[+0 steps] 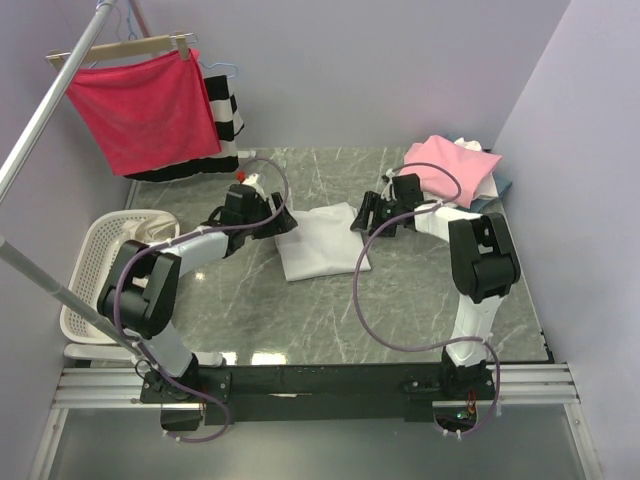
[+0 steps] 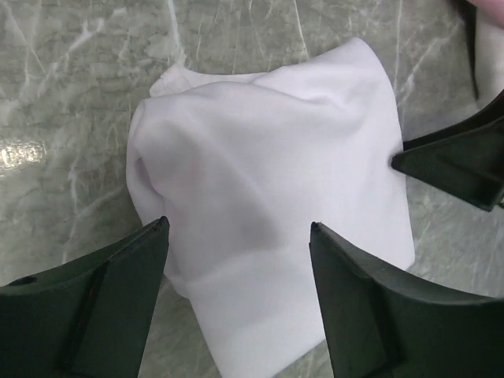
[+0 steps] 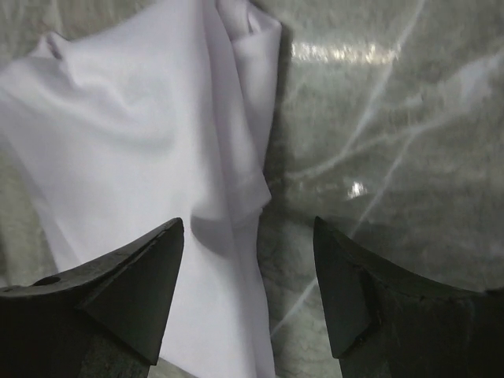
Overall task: Fold and stack the t-shirts
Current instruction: Put the neatly folded tshirt into the corner of the board with the right arm
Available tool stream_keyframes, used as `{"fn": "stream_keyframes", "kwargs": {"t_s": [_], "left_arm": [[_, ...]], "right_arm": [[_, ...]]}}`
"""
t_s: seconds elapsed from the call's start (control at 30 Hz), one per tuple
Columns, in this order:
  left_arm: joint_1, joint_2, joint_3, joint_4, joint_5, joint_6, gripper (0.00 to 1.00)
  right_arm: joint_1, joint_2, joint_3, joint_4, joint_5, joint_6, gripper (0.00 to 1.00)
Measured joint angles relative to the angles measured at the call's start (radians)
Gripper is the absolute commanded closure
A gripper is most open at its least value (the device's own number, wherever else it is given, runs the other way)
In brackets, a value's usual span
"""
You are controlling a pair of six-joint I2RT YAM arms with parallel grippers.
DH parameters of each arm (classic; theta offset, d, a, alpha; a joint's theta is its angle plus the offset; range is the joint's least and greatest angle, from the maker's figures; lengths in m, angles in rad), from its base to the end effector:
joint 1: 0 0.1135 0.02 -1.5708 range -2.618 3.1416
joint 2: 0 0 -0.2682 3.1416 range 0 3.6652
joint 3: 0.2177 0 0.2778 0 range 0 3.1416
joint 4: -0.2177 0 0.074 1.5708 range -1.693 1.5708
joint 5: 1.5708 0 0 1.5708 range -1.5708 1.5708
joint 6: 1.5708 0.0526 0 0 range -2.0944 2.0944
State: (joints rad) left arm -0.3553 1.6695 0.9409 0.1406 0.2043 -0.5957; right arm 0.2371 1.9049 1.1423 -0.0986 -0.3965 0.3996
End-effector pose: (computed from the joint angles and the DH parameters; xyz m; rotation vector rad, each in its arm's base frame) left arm 0.3649 -0.1468 0.1749 -0.1468 2.2423 -0.7542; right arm 0.4087 0.1196 0.1299 0.0174 2.4898 0.7617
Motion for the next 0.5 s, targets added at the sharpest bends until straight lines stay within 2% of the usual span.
{"fn": "stream_keyframes", "kwargs": {"t_s": [0.27, 0.5], "left_arm": [[-0.043, 0.052, -0.006, 0.001, -0.087, -0.045, 0.22], [-0.043, 0.077, -0.061, 0.023, -0.123, -0.079, 0.22]], "right_arm": [[-0.031, 0.124, 0.124, -0.001, -0.237, -0.003, 0.22], [-0.024, 0.129, 0.114, -0.015, -0.303, -0.011, 0.22]]}}
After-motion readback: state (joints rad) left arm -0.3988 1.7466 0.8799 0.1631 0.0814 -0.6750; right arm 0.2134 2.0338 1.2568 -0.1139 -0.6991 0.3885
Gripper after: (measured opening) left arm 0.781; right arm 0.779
